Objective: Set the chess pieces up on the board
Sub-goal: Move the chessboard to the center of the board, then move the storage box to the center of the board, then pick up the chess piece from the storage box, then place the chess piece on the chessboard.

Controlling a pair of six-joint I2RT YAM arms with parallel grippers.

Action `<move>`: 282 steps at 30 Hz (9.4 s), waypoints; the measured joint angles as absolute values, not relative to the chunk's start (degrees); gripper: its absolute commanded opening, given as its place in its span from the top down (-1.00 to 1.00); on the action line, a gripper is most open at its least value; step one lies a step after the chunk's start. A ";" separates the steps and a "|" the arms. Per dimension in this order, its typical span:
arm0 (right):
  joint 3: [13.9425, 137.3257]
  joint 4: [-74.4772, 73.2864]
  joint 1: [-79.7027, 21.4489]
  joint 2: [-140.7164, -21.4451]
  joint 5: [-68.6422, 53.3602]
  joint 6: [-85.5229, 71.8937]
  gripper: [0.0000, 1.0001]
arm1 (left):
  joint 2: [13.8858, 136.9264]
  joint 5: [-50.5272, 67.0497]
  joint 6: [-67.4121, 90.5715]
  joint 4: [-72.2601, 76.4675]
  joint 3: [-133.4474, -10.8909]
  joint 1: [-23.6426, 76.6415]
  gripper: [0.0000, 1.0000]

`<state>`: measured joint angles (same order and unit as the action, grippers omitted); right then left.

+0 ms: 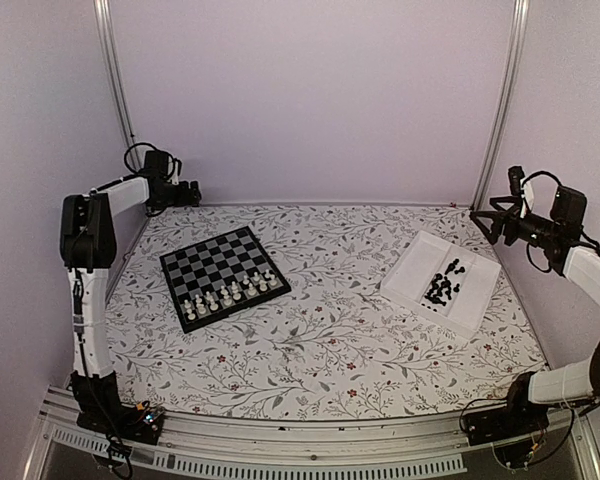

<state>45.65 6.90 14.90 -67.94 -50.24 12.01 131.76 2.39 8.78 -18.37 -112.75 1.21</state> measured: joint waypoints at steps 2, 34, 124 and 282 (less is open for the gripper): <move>45.65 7.16 15.09 -68.07 -51.55 12.78 -0.98 | 136.22 5.30 8.54 -20.60 -115.72 0.67 -0.99; 47.57 2.09 15.44 -72.03 -59.72 17.67 -0.98 | 115.04 20.05 7.64 -25.58 -74.11 6.92 -0.82; 60.99 -32.18 -21.28 -96.14 -17.26 34.61 -0.11 | 93.49 5.21 8.25 -14.22 -71.79 40.03 -0.88; 126.30 -62.39 -68.66 -134.67 -2.37 52.90 1.00 | 75.55 -3.01 14.90 -11.22 -65.76 20.99 -0.78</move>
<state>126.30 -62.39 -68.66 -134.67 -2.37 52.90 75.55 -3.01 14.90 -11.22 -65.76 20.99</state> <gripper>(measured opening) 0.054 0.892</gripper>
